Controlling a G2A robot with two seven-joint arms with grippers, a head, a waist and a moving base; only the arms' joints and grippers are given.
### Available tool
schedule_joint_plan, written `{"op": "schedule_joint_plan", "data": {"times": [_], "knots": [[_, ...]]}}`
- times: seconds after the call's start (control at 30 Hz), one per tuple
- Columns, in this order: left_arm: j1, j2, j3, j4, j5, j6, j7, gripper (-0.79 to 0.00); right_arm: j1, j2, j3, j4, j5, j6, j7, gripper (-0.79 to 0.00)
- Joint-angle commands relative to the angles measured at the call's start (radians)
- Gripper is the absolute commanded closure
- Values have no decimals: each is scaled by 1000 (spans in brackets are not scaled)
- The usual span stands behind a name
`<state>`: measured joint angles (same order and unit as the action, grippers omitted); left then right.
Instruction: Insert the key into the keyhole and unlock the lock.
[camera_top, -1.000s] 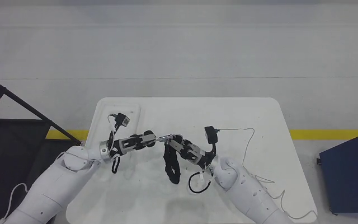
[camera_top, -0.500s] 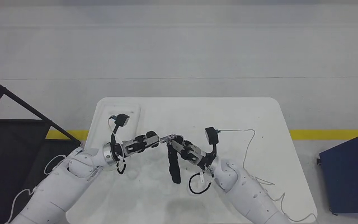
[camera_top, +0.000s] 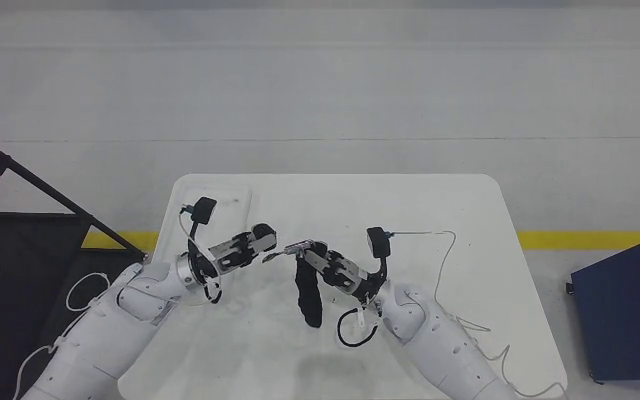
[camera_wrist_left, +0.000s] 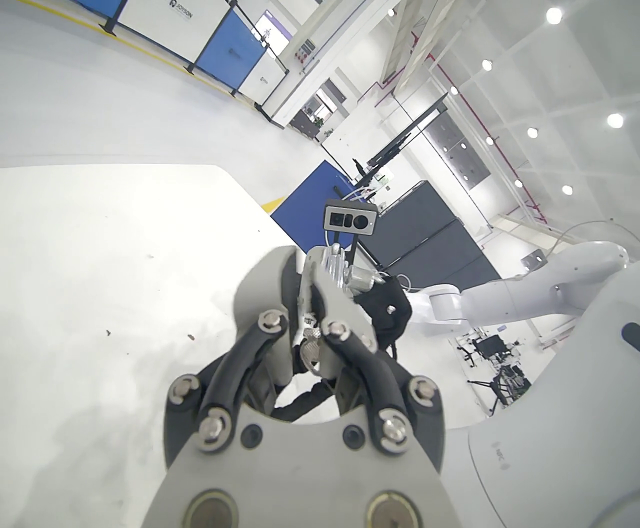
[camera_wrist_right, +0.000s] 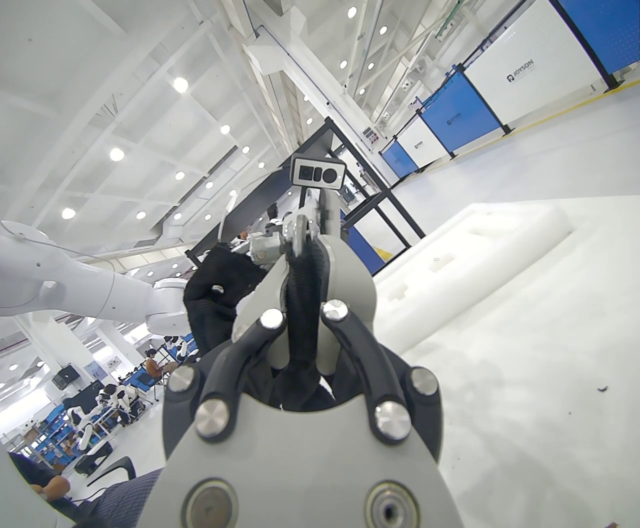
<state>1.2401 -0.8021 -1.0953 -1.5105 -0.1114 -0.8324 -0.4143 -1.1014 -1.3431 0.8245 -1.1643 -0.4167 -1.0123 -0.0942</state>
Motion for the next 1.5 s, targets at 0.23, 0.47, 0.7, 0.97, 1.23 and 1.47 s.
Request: {"op": "schedule_joint_plan", "data": {"times": [0.23, 0.47, 0.7, 0.97, 1.23, 1.47], "knots": [[-5, -9, -41, 45, -53, 9, 30, -785, -2, 3, 47, -4, -29, 21, -15, 0], [9, 5, -46, 2, -360, 69, -296, -785, -13, 4, 97, -40, -61, 104, -50, 0], [-3, -1, -61, 1, -226, -87, -339, -785, 1, -1, 110, -70, -23, 123, -24, 0], [-45, -31, -24, -3, -94, -180, -271, -785, 35, -12, 102, -48, 36, 121, 26, 0], [-64, -55, 4, 29, -53, -180, -234, -785, 92, -31, 71, -6, 112, 150, 101, 0], [-75, -66, -4, 57, -52, -180, -223, -785, 154, -57, 29, 48, 126, 192, 131, 0]]}}
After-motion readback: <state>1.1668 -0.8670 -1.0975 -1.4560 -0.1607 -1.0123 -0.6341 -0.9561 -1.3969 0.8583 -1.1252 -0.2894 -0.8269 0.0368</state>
